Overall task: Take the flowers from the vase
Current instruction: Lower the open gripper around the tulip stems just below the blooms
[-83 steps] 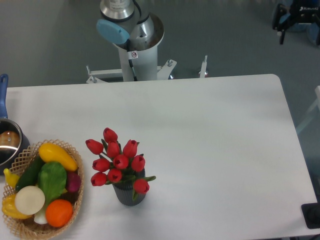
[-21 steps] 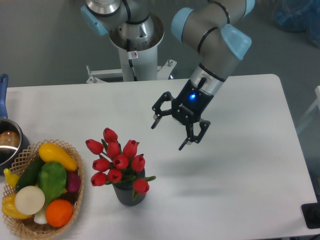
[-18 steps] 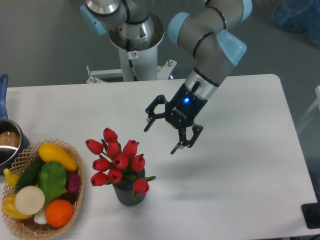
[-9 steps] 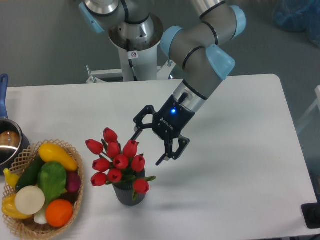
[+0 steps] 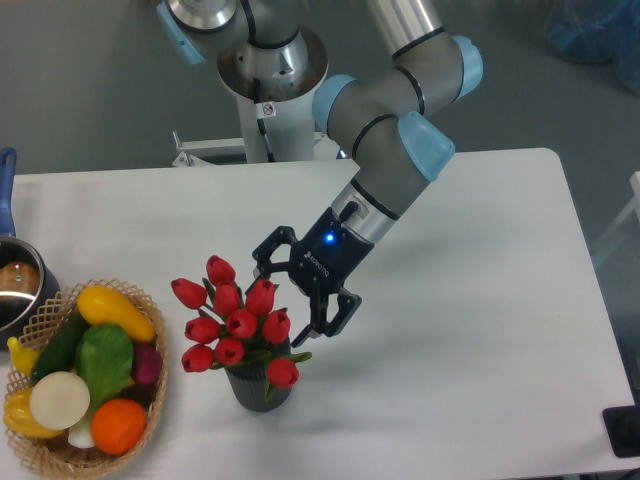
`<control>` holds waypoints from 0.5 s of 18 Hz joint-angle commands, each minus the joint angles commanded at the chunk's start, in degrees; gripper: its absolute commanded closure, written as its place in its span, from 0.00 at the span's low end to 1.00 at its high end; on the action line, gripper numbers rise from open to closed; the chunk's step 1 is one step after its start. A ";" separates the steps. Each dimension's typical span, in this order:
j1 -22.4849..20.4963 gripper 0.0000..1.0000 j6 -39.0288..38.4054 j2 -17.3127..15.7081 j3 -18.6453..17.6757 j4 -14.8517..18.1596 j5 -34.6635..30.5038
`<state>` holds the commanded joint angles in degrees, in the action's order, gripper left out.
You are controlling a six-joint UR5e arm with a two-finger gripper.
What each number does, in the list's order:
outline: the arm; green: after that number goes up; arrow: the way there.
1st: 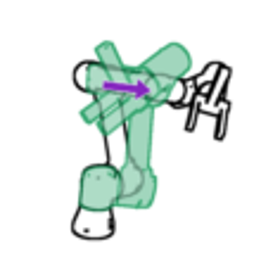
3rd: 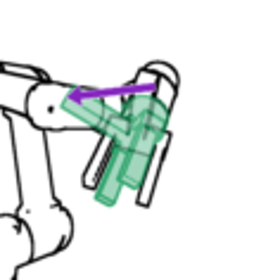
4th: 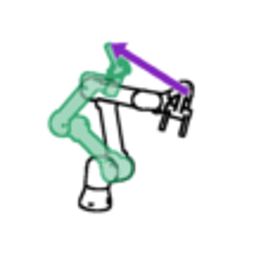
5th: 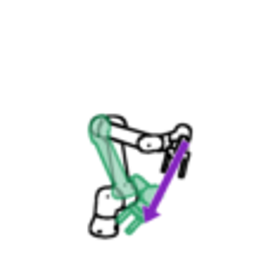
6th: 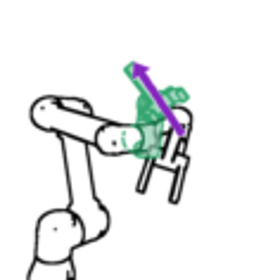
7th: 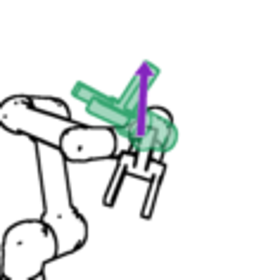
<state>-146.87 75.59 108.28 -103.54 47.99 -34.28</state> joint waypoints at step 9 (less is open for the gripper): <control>0.88 0.00 0.00 1.32 0.35 -0.35 0.53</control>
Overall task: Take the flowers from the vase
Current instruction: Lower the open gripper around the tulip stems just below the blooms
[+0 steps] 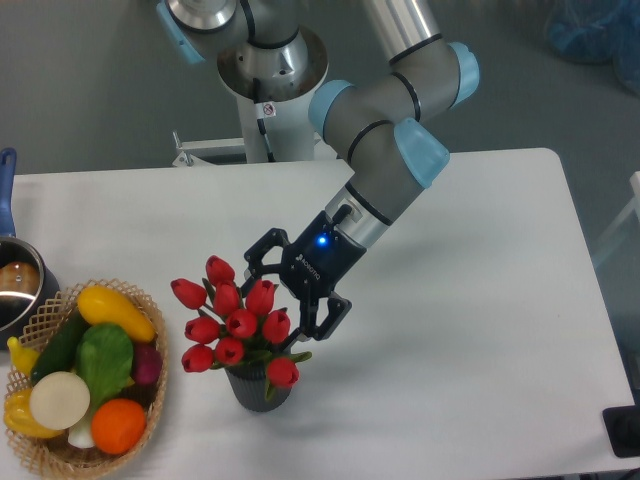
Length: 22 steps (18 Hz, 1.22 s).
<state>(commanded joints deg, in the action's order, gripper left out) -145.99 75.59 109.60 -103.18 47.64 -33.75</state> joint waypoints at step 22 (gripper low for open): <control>1.85 0.00 0.00 2.64 2.46 0.09 0.35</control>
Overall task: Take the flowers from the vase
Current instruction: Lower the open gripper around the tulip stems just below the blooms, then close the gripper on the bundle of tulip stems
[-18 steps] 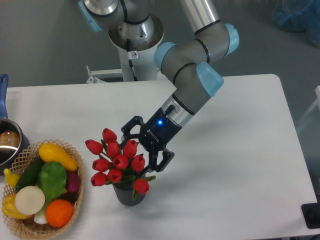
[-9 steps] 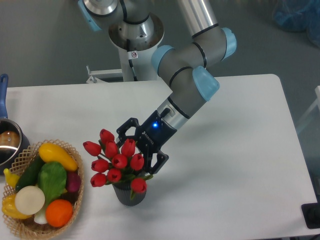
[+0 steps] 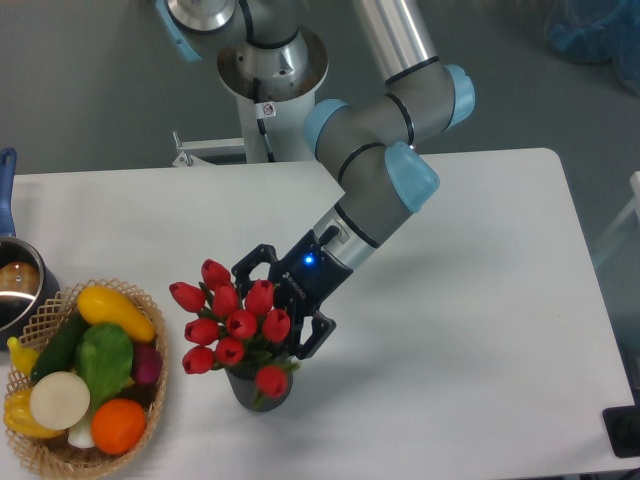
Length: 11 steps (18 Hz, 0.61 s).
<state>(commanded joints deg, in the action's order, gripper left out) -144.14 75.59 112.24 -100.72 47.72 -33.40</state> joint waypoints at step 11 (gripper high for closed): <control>0.35 0.00 -0.09 -0.09 0.00 -0.09 0.53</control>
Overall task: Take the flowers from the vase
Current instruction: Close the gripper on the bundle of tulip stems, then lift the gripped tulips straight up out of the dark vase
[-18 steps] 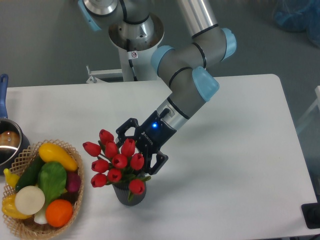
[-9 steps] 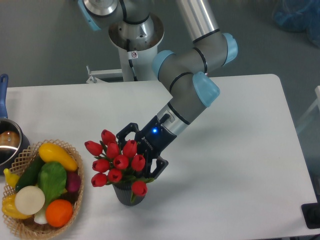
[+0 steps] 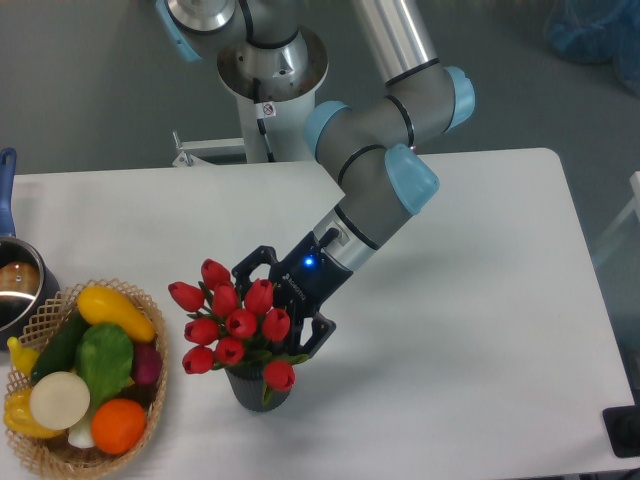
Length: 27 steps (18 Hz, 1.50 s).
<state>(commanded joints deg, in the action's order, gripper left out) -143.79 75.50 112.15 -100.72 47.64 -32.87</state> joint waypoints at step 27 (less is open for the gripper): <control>-2.37 0.63 -0.53 -0.88 -0.61 0.09 5.18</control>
<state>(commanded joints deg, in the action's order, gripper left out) -146.16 74.97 111.27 -101.34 47.73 -27.69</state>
